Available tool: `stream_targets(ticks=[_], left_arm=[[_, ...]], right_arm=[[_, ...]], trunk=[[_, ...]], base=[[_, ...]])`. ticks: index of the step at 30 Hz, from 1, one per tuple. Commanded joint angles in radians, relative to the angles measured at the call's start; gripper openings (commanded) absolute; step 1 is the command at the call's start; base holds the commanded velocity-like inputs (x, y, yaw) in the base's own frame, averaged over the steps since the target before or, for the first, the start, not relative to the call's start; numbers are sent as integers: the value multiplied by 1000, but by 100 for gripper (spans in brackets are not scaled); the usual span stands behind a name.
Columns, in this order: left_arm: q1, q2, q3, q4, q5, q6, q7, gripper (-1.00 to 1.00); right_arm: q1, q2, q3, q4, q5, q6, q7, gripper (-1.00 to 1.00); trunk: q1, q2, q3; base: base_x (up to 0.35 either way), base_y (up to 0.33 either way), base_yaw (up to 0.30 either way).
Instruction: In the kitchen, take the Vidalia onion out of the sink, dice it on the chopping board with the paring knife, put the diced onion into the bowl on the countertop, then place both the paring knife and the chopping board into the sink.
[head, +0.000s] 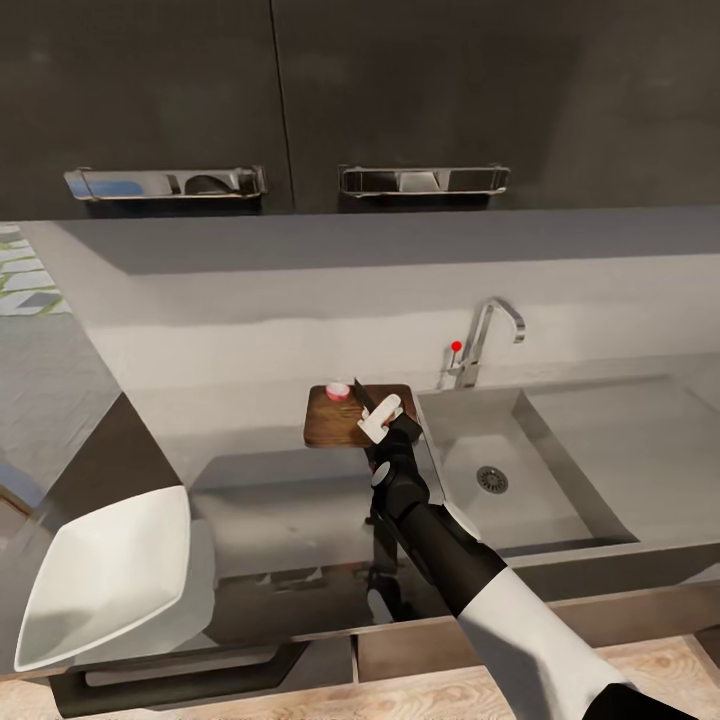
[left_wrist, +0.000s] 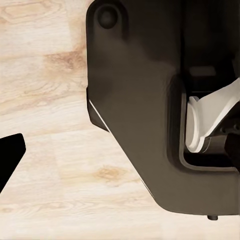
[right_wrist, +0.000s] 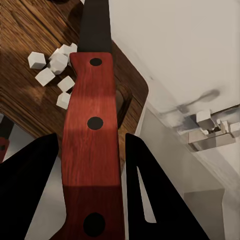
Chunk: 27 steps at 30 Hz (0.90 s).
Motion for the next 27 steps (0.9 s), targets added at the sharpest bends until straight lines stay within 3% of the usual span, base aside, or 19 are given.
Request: stream_targets(ticks=[1,16,27], left_arm=[[0,1,-8,-2,8,-2,6,100],[0,1,-9,-2,8,0,6,100],[0,1,-9,-1,8,0,6,100]], right_arm=[[-1,0,3,0,-1,6,-5,-100],[-1,0,3,0,-1,6,-5,-100],[-1,0,3,0,-1,6,-5,-100]], trunk=[[1,-2,-3],[1,-2,-22],[1,-2,-8]], base=[[0,0,0],[0,0,0],[0,0,0]])
